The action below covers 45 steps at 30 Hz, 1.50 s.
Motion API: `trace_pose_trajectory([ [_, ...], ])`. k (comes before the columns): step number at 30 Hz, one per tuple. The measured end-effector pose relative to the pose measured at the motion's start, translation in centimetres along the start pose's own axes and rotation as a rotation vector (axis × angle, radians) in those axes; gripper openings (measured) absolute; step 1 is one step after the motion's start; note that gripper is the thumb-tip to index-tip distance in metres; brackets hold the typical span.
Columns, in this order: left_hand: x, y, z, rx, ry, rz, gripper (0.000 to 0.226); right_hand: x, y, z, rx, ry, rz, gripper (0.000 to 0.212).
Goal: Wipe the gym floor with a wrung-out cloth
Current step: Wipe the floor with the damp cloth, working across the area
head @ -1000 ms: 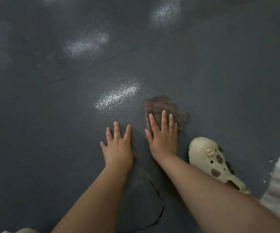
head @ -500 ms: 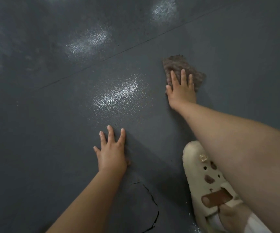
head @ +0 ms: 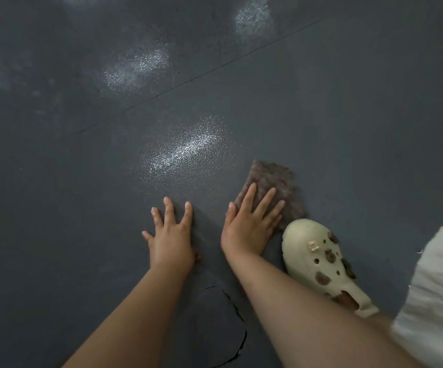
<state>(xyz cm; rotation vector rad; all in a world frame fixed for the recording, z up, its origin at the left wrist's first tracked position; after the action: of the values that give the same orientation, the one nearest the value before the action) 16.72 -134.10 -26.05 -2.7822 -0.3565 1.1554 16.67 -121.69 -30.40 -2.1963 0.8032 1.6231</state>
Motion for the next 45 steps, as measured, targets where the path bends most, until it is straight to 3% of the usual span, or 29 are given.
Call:
trace_pose_trajectory([
  [2,0.0,0.0,0.0,0.005,0.004,-0.003,0.103,-0.6,-0.3,2.5,-0.052,-0.075,-0.046,0.058],
  [6,0.0,0.2,0.0,0.018,-0.003,-0.02,0.104,-3.3,-1.2,10.1,-0.139,0.001,-0.099,0.063],
  [10,0.0,0.3,0.0,0.026,0.001,-0.043,0.104,-5.2,-1.7,13.9,-0.066,0.028,-0.103,0.061],
  [16,-0.4,1.4,-0.2,0.067,0.0,-0.142,0.101,-3.0,0.5,8.4,0.167,0.012,0.044,0.063],
  [19,-1.0,2.9,-0.7,0.086,-0.03,-0.194,0.091,-1.0,2.0,3.1,0.125,-0.084,0.025,0.058],
  [21,-1.1,4.3,-1.5,0.076,-0.077,-0.221,0.085,0.2,2.6,-0.9,0.081,-0.058,0.006,0.056],
  [24,-0.9,6.7,-3.0,-0.021,-0.16,-0.249,0.078,2.4,2.8,-8.2,-0.117,0.055,-0.034,0.06],
  [27,-0.7,8.9,-4.7,-0.154,-0.179,-0.279,0.076,4.3,1.8,-14.1,-0.522,0.199,-0.197,0.06],
  [30,-0.2,10.8,-6.4,-0.257,-0.169,-0.308,0.077,4.5,0.7,-13.4,-0.971,0.178,-0.322,0.057],
  [33,0.8,12.0,-7.7,-0.303,-0.145,-0.336,0.08,3.3,1.3,-8.8,-1.146,0.159,-0.459,0.056],
  [36,1.6,12.8,-8.5,-0.343,-0.09,-0.344,0.081,1.4,3.0,-5.0,-1.115,0.051,-0.467,0.054],
  [40,2.7,13.8,-9.8,-0.379,-0.031,-0.363,0.082,-0.8,4.0,-1.1,-0.752,0.1,-0.383,0.058],
  [45,4.0,15.2,-11.0,-0.401,-0.037,-0.409,0.081,-0.9,5.4,-1.1,-0.555,0.137,-0.275,0.055],
])
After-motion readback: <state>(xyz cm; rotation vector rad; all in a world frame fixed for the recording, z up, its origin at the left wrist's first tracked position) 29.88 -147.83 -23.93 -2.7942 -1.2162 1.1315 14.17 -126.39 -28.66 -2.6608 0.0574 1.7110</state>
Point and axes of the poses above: each hand's wrist, its own z-axis towards the middle knuckle, its own x-axis out of the palm, y = z × x, the point moved 1 cm from there along z, towards the middle knuckle, and after that the axes turned 7 degrees about -z, right-handed, at the moved point
